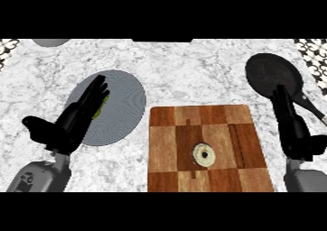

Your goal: Pick the cupcake from the cutting board and place it in the pan

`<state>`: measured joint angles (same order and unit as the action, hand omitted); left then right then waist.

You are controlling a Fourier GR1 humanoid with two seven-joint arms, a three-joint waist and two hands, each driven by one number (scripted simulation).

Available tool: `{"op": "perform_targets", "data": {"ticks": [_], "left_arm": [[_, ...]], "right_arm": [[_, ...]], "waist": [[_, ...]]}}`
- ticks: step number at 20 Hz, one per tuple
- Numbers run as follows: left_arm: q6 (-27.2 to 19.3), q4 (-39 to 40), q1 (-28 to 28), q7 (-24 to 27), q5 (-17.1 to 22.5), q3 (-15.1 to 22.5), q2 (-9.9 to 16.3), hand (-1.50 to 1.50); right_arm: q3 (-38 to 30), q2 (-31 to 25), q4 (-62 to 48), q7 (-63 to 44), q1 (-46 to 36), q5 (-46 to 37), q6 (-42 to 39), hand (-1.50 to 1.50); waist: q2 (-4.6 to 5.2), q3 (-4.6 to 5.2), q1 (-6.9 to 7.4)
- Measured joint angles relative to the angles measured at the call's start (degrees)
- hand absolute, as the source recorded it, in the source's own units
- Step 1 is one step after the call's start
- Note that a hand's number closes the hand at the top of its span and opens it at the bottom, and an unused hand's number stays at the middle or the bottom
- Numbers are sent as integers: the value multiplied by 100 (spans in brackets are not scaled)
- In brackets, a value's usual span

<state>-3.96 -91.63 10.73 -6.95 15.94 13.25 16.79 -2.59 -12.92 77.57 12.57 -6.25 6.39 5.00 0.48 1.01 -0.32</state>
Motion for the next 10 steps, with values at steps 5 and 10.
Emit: {"op": "perform_targets", "data": {"ticks": [5, 10], "left_arm": [[-201, 144, 133, 107, -167, -348, 162, 0], [-625, 361, 153, 154, -423, -668, 236, 0]], "right_arm": [[755, -173, -134, 19, -288, 50, -1294, 150], [1411, -454, -208, 1028, -210, -573, -1939, -150]], "waist": [[-1, -79, 229], [-15, -104, 192]]}}
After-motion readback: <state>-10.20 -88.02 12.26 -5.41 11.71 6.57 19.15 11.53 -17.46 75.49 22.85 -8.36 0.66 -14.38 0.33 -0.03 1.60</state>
